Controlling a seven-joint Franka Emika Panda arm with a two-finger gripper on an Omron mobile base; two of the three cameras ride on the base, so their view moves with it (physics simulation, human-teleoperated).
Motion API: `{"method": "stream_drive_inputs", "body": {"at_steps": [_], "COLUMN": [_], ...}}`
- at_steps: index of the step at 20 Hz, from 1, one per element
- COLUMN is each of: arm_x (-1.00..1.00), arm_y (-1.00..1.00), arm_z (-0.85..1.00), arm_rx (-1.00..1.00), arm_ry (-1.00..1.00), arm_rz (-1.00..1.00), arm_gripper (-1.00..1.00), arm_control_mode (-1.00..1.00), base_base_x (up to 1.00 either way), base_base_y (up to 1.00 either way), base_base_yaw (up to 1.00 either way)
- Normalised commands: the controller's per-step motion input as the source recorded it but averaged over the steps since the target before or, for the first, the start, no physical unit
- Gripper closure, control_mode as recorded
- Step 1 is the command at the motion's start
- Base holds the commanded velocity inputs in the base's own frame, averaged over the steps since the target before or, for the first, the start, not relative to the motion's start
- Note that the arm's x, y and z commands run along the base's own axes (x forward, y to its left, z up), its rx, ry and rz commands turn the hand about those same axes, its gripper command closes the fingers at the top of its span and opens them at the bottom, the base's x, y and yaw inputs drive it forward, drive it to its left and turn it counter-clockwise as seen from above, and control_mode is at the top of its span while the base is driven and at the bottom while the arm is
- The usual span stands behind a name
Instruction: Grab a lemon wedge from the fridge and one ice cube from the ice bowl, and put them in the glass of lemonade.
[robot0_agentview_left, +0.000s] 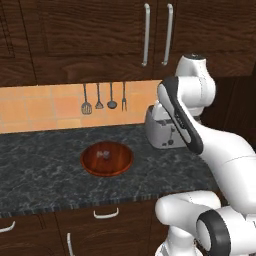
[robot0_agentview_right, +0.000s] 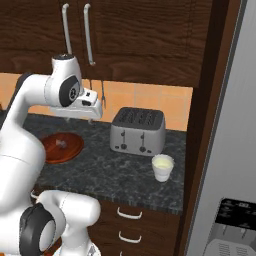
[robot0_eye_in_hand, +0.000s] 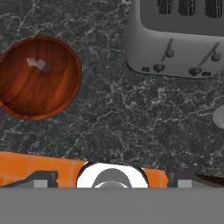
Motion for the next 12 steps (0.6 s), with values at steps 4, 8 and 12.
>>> {"method": "stream_drive_inputs", "body": {"at_steps": [4, 8, 12], "arm_x": [-0.33, 0.01, 0.29], "arm_y": [1.00, 1.00, 1.00], "arm_z": [-0.86, -1.00, -0.93], "arm_rx": [-0.35, -0.18, -0.11], "arm_ry": [-0.05, 0.00, 0.00], "arm_rz": [0.18, 0.25, 0.25], "arm_gripper": [-1.00, -1.00, -1.00], "arm_control_mode": [-1.00, -1.00, -1.00], "base_base_x": [0.00, 0.00, 0.00], "base_base_y": [0.00, 0.00, 0.00], "base_base_yaw": [0.00, 0.00, 0.00]}}
